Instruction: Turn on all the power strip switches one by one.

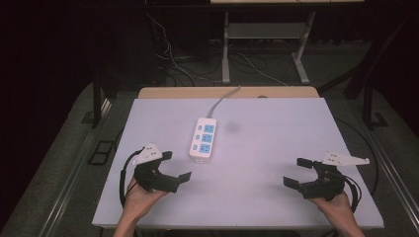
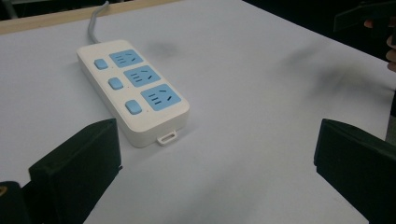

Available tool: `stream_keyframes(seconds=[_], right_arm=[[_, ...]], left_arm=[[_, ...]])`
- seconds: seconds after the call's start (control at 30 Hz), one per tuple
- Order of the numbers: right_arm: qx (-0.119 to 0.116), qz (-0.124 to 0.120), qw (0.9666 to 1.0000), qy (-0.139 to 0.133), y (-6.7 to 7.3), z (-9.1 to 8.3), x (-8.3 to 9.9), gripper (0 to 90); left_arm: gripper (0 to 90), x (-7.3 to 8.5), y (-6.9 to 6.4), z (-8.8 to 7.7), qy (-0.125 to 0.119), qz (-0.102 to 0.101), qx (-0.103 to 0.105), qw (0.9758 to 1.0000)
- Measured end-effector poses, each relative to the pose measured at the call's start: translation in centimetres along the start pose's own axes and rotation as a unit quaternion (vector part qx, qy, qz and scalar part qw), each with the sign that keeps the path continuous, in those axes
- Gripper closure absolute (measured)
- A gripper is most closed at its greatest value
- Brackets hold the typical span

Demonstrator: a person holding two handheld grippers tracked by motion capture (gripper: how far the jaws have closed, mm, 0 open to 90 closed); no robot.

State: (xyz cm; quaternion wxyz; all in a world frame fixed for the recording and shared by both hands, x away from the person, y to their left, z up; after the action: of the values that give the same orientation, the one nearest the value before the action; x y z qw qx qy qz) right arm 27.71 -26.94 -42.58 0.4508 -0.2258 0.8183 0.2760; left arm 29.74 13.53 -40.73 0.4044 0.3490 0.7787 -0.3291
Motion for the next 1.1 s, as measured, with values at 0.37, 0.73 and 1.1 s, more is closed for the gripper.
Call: stream_keyframes(seconds=[0.37, 0.73, 1.1], right_arm=[[0.003, 0.000, 1.0000, 0.002, -0.1, 0.0, 0.1, 0.5], [0.005, -0.001, 1.0000, 0.002, -0.1, 0.0, 0.1, 0.6], [0.006, -0.002, 1.0000, 0.002, -0.1, 0.0, 0.1, 0.5]], left_arm=[[0.0, -1.4, 1.0, -0.1, 0.008, -0.008, 0.002, 0.9999], [0.0, -2.5, 2.1, 0.5, 0.031, -0.013, 0.003, 0.9994], [0.0, -3.4, 2.7, 1.5, 0.054, -0.012, 0.004, 0.9985]])
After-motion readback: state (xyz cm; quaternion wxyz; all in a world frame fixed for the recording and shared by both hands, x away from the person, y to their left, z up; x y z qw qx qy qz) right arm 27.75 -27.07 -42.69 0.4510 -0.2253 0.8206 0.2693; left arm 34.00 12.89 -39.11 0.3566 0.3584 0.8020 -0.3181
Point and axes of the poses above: each handheld gripper's, and its own axes: z roughly forward along the jaws, x roughly out of its underside, y roughly to its left, the point moved 5 cm from there along z, roughly forward along the jaws, and after that the axes turned 8 degrees about x, right-handed, at the moved point
